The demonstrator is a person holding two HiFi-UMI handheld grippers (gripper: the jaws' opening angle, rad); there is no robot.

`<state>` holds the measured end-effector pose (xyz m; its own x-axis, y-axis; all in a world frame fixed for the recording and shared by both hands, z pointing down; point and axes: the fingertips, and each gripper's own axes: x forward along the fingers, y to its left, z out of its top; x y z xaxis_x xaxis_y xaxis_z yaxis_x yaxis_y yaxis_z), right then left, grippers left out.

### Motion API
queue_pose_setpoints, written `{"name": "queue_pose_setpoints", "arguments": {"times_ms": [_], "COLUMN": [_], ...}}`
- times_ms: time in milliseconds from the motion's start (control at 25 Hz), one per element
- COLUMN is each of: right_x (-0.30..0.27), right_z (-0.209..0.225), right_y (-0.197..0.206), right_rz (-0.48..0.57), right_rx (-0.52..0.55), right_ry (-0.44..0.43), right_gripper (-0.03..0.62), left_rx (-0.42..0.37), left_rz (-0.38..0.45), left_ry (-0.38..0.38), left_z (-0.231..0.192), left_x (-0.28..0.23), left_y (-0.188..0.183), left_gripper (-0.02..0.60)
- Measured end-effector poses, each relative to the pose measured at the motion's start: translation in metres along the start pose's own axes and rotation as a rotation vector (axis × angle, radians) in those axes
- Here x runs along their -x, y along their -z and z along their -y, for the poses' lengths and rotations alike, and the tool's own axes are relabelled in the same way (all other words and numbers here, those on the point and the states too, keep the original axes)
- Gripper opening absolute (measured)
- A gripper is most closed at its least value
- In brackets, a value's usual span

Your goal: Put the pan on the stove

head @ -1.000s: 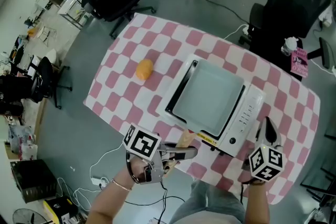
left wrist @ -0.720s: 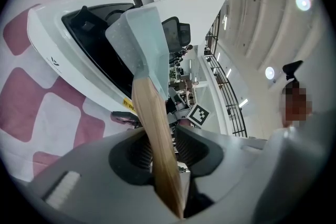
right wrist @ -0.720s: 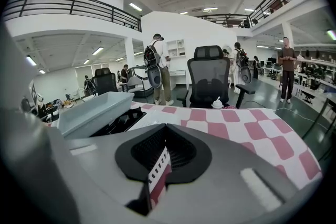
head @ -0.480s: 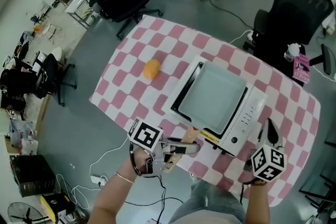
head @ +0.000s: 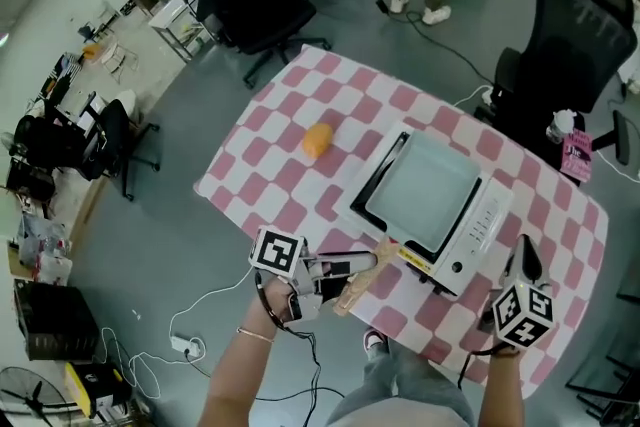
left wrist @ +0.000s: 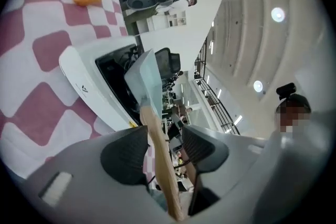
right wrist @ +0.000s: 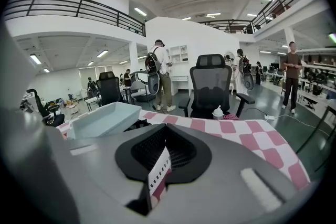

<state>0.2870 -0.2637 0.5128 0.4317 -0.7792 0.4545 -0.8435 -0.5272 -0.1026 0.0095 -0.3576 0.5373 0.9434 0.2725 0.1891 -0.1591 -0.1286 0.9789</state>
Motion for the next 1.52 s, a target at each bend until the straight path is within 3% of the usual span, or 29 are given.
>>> {"name": "queue_pose_setpoints", "arguments": {"times_ms": [80, 160, 280, 560, 720, 840, 920, 1040, 1520], "right_x": [0.008, 0.015, 0.030, 0.066, 0.088, 0.101, 0.109, 0.120, 0.146], "right_z": [-0.005, -0.012, -0.026, -0.064, -0.077, -0.077, -0.072, -0.060, -0.034], "right_y": [-0.005, -0.010, -0.016, -0.046, -0.059, -0.065, -0.067, -0.071, -0.076], "right_rz": [0.015, 0.029, 0.046, 0.144, 0.199, 0.233, 0.250, 0.266, 0.303], "right_rx": [0.002, 0.008, 0.024, 0.043, 0.066, 0.081, 0.080, 0.072, 0.045], "right_ry": [-0.005, -0.019, -0.045, -0.125, -0.170, -0.186, -0.185, -0.169, -0.149], "right_gripper": [0.009, 0.011, 0.011, 0.010, 0.009, 0.011, 0.009, 0.010, 0.011], "left_rx": [-0.087, -0.220, -0.366, -0.688, -0.859, -0.968, -1.006, -1.033, -0.969], "left_rz": [0.073, 0.137, 0.255, 0.664, 0.887, 0.985, 1.036, 1.093, 1.111], "left_ry": [-0.023, -0.053, -0.150, -0.318, -0.519, -0.684, -0.762, -0.828, -0.875], "left_z": [0.005, 0.014, 0.029, 0.094, 0.118, 0.126, 0.130, 0.137, 0.142], "left_x": [0.017, 0.031, 0.053, 0.097, 0.118, 0.131, 0.139, 0.149, 0.161], "left_y": [-0.008, -0.017, -0.024, -0.026, -0.009, 0.007, 0.018, 0.030, 0.044], "left_gripper": [0.204, 0.202, 0.187, 0.149, 0.144, 0.128, 0.101, 0.003, -0.003]}}
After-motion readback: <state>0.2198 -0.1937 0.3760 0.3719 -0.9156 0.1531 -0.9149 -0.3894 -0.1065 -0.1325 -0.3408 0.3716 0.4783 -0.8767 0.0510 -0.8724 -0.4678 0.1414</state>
